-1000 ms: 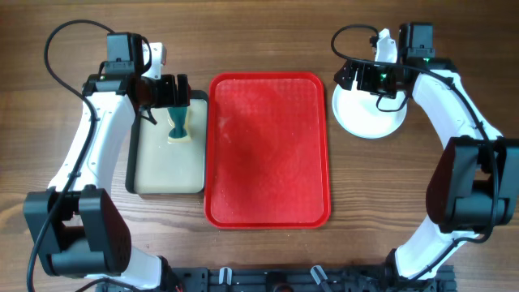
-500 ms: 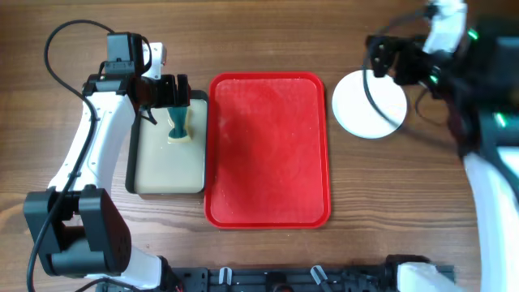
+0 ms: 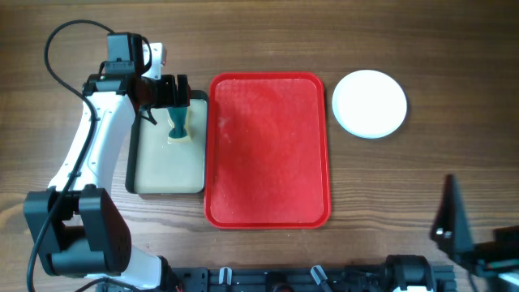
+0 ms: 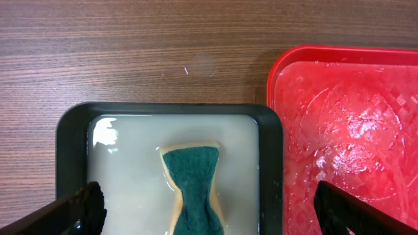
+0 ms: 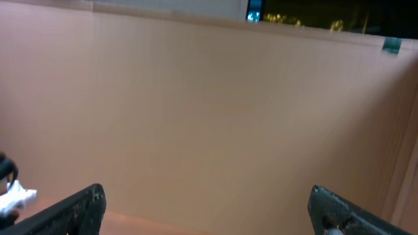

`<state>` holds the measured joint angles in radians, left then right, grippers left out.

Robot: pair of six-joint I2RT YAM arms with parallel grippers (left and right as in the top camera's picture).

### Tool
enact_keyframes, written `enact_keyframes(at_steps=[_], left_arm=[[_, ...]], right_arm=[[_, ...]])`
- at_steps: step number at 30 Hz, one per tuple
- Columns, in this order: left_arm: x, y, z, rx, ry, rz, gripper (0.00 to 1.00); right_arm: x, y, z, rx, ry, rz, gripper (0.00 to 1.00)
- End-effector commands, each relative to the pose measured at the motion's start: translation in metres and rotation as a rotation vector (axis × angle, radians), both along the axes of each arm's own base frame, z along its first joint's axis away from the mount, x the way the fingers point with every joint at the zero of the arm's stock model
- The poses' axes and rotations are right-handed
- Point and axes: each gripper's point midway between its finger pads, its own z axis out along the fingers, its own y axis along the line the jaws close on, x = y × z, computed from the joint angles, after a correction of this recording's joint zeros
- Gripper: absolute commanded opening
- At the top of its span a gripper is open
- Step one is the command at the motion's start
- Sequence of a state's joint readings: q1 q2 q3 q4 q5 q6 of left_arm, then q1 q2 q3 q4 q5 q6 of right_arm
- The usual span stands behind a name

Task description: Clean dirty plates on tray and stack at the side

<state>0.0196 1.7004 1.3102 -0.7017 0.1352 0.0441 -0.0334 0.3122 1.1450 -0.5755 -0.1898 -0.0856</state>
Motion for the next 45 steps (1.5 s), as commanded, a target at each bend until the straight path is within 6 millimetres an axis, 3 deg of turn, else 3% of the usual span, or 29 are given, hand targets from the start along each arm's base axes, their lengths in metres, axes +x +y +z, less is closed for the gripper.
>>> enact_keyframes(at_steps=[1, 4, 8, 11, 16, 20, 21, 23, 45], left_arm=[[0.001, 0.000, 0.000, 0.006, -0.003, 0.000, 1.00], [0.001, 0.000, 0.000, 0.006, -0.003, 0.000, 1.00], [0.001, 0.000, 0.000, 0.006, -0.003, 0.000, 1.00], [0.001, 0.000, 0.000, 0.006, -0.003, 0.000, 1.00], [0.001, 0.000, 0.001, 0.006, -0.004, 0.000, 1.00], [0.001, 0.000, 0.000, 0.006, -0.003, 0.000, 1.00], [0.001, 0.000, 0.001, 0.006, -0.004, 0.000, 1.00], [0.001, 0.000, 0.000, 0.006, -0.003, 0.000, 1.00], [0.001, 0.000, 0.001, 0.005, -0.003, 0.000, 1.00]], right_arm=[[0.007, 0.010, -0.060, -0.031, 0.020, 0.055, 1.00], [0.028, 0.019, -0.105, -0.048, -0.045, 0.109, 1.00], [0.062, 0.011, -0.124, -0.049, -0.205, 0.065, 1.00], [0.079, -0.002, -0.154, -0.024, -0.243, 0.000, 1.00], [0.101, -0.018, -0.204, 0.009, -0.141, -0.086, 1.00], [0.116, -0.018, -0.254, 0.090, 0.062, -0.063, 1.00], [0.120, -0.014, -0.279, 0.085, 0.167, -0.047, 0.99], [0.121, -0.014, -0.300, 0.109, 0.254, -0.049, 1.00], [0.121, -0.015, -0.301, 0.105, 0.258, -0.053, 1.00]])
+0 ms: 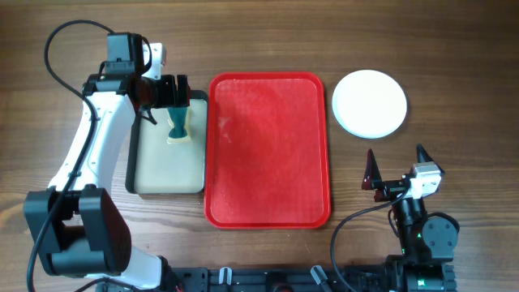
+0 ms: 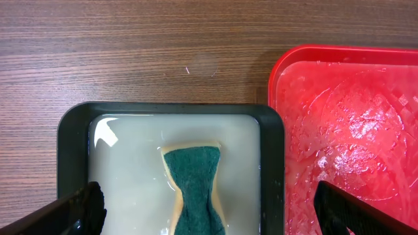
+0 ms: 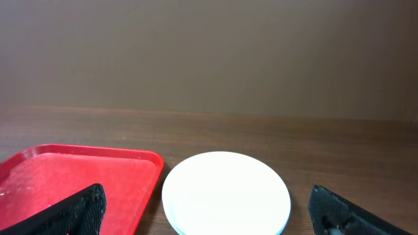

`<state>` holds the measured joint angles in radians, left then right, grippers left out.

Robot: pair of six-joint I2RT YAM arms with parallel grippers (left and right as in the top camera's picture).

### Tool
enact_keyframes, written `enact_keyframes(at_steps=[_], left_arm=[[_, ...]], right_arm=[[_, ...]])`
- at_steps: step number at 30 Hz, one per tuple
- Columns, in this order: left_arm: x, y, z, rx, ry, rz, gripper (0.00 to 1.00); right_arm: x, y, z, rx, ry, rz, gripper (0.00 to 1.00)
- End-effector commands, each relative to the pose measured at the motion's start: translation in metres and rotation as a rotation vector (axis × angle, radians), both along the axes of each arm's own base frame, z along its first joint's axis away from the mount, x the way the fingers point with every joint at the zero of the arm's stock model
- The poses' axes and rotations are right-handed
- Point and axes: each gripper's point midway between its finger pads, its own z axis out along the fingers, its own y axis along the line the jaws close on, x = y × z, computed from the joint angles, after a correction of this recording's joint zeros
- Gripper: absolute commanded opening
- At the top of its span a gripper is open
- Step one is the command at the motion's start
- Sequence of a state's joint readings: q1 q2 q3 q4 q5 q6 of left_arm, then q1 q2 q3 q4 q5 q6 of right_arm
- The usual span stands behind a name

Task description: Clean dirty plates on tray and stack at the side

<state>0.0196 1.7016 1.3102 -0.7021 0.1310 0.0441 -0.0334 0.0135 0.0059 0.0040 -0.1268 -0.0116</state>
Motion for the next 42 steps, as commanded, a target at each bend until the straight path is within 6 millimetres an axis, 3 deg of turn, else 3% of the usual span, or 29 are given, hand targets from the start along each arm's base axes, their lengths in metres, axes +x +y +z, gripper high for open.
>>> enact_keyframes(at_steps=[1, 3, 7, 11, 15, 17, 19, 21, 24, 28, 30, 32, 36, 39, 42], left_arm=[[0.001, -0.001, 0.002, 0.002, -0.007, -0.002, 1.00], [0.001, 0.000, 0.009, 0.002, -0.024, -0.002, 1.00], [-0.003, 0.001, 0.046, 0.014, -0.117, 0.003, 1.00], [-0.025, 0.006, 0.122, 0.042, -0.304, 0.023, 1.00], [-0.093, 0.014, 0.236, 0.093, -0.632, 0.056, 1.00], [-0.143, 0.013, 0.283, 0.091, -0.798, 0.064, 1.00], [-0.192, 0.013, 0.313, 0.092, -0.927, 0.072, 1.00], [-0.237, 0.013, 0.317, 0.094, -0.976, 0.077, 1.00], [-0.302, 0.012, 0.288, 0.095, -0.953, 0.083, 1.00], [-0.372, 0.011, 0.266, 0.097, -1.040, 0.091, 1.00], [-0.392, 0.010, 0.249, 0.097, -1.066, 0.092, 1.00], [-0.391, 0.010, 0.236, 0.098, -1.054, 0.092, 1.00], [-0.359, 0.011, 0.204, 0.072, -0.942, 0.096, 1.00], [-0.323, 0.011, 0.207, 0.005, -0.995, 0.132, 1.00], [-0.277, 0.011, 0.225, -0.016, -1.165, 0.135, 1.00]], right_arm=[[-0.001, 0.000, 0.003, 0.014, -0.012, -0.002, 1.00], [-0.001, 0.000, 0.003, 0.014, -0.012, -0.002, 1.00], [-0.001, 0.000, 0.003, 0.014, -0.012, -0.002, 1.00], [-0.001, 0.000, 0.003, 0.014, -0.012, -0.002, 1.00], [-0.001, 0.000, 0.003, 0.014, -0.012, -0.002, 1.00], [-0.001, 0.000, 0.003, 0.014, -0.012, -0.002, 1.00], [-0.001, 0.000, 0.003, 0.014, -0.012, -0.002, 1.00], [-0.001, 0.000, 0.003, 0.014, -0.012, -0.002, 1.00], [-0.001, 0.000, 0.003, 0.014, -0.012, -0.002, 1.00], [-0.001, 0.000, 0.003, 0.014, -0.012, -0.002, 1.00], [-0.001, 0.000, 0.003, 0.014, -0.012, -0.002, 1.00], [-0.001, 0.000, 0.003, 0.014, -0.012, -0.002, 1.00], [-0.001, 0.000, 0.003, 0.015, -0.012, -0.002, 1.00], [-0.001, 0.000, 0.003, 0.014, -0.012, -0.002, 1.00], [-0.001, 0.000, 0.003, 0.015, -0.012, -0.002, 1.00]])
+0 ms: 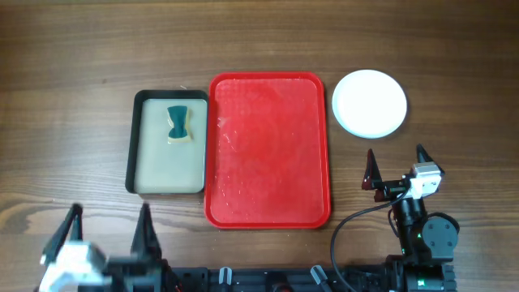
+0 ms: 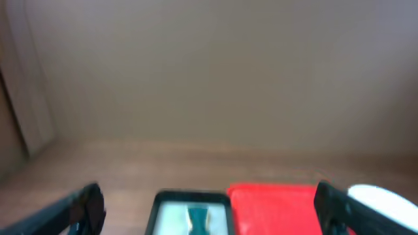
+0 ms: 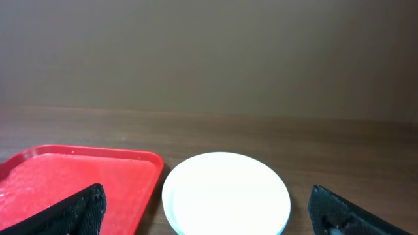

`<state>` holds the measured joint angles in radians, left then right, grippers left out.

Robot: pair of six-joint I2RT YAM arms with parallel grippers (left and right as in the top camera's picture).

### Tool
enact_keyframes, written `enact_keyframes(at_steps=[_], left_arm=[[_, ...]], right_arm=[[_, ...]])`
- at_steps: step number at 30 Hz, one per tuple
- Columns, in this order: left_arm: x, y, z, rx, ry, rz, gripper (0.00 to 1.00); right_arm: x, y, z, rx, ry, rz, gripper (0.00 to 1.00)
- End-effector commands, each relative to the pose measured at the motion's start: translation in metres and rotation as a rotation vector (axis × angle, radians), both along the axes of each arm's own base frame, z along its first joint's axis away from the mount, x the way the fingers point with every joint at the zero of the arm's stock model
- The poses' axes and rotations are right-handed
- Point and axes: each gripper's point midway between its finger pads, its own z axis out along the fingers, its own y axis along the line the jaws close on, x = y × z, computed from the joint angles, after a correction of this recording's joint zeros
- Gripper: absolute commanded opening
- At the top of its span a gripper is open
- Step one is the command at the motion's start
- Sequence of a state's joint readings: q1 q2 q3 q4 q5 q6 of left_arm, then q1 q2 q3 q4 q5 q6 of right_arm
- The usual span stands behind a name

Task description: Clean dirty plates on tray and stack at the side

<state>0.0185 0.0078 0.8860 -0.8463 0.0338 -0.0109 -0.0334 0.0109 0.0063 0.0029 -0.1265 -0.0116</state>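
The red tray (image 1: 268,203) lies wet and bare in the middle of the table, with no plate on it. A white plate stack (image 1: 370,103) sits to its right, also seen in the right wrist view as the plate stack (image 3: 226,193). My left gripper (image 1: 107,233) is open at the front left edge, holding nothing. My right gripper (image 1: 397,165) is open at the front right, facing the plates, empty. The green-and-yellow sponge (image 1: 177,124) lies in the black basin (image 1: 130,146) of soapy water left of the tray.
In the blurred left wrist view the basin (image 2: 159,203), the sponge (image 2: 197,215) and the tray (image 2: 274,205) show low down. Bare wooden table surrounds everything.
My left arm has gone from over the basin's far end to the front left edge of the table. The sponge stays in the basin. The right gripper has not moved.
First my left gripper hung open over the sponge in the basin while my right arm sat at the far front right corner. Then the right gripper rested open at the front right facing the plates. Now the left arm is back at the front edge too.
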Motion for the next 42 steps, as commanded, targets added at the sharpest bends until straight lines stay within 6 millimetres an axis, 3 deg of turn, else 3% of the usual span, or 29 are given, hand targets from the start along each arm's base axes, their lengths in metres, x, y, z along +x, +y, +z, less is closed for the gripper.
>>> enact_keyframes(at_steps=[1, 3, 5, 9, 15, 17, 22, 26, 29, 32, 42], left_arm=[[0.046, 0.000, 0.000, -0.052, -0.132, -0.010, 1.00], [0.070, -0.002, -0.006, -0.052, -0.222, -0.028, 1.00], [0.091, -0.002, -0.025, -0.050, -0.286, -0.030, 1.00], [0.111, -0.001, -0.064, -0.090, -0.275, -0.034, 1.00], [0.130, 0.007, -0.128, -0.233, -0.132, -0.004, 1.00], [0.132, 0.007, -0.139, -0.240, -0.108, -0.002, 1.00], [0.133, 0.023, -0.192, -0.415, 0.083, 0.118, 1.00], [0.133, 0.023, -0.191, -0.333, 0.083, 0.116, 1.00], [0.134, 0.004, -0.193, -0.127, 0.107, 0.002, 1.00], [0.134, -0.003, -0.193, -0.022, 0.104, -0.032, 1.00], [0.134, -0.004, -0.193, -0.025, 0.104, -0.036, 1.00]], right_arm=[[0.000, 0.000, 0.002, 0.015, -0.010, -0.001, 1.00], [0.000, 0.000, 0.002, 0.014, -0.010, -0.001, 1.00], [0.000, 0.000, 0.002, 0.014, -0.010, -0.001, 1.00], [0.000, 0.000, 0.002, 0.014, -0.010, -0.001, 1.00], [0.000, 0.000, 0.002, 0.014, -0.010, -0.001, 1.00], [0.000, 0.000, 0.002, 0.014, -0.010, -0.001, 1.00], [0.000, 0.000, 0.002, 0.014, -0.010, -0.001, 1.00], [0.000, 0.000, 0.002, 0.015, -0.010, -0.002, 1.00], [0.000, 0.000, 0.002, 0.015, -0.010, -0.001, 1.00], [0.000, 0.000, 0.002, 0.014, -0.010, -0.001, 0.99], [0.000, 0.000, 0.002, 0.014, -0.010, -0.001, 1.00]])
